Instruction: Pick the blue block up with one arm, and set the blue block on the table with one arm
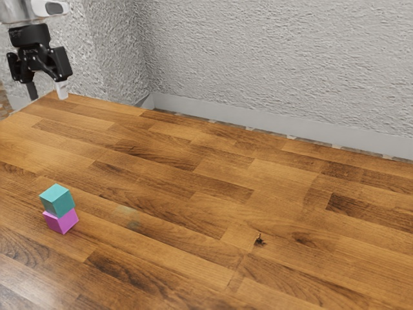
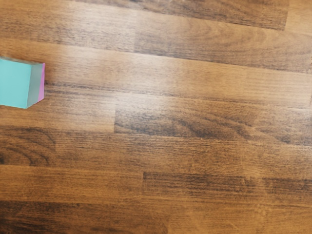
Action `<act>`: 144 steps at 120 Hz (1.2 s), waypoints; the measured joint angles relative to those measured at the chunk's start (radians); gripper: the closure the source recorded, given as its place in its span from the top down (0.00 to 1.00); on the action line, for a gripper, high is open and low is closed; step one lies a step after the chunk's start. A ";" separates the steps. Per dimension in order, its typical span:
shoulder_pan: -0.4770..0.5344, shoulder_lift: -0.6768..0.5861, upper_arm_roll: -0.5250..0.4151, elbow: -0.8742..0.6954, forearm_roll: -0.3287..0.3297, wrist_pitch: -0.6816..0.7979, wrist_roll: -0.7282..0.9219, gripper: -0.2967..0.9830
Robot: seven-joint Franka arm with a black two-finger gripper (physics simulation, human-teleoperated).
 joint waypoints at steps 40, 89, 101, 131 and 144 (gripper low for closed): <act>-0.033 -0.010 0.006 -0.360 0.063 0.415 0.010 0.75; 0.184 -0.179 0.003 -0.894 0.209 1.071 0.136 0.75; 0.209 -0.160 0.003 -0.912 0.215 1.125 0.183 0.75; 0.235 -0.067 0.003 -0.914 0.218 1.231 0.292 0.74; 0.242 -0.038 0.003 -0.914 0.214 1.259 0.329 0.74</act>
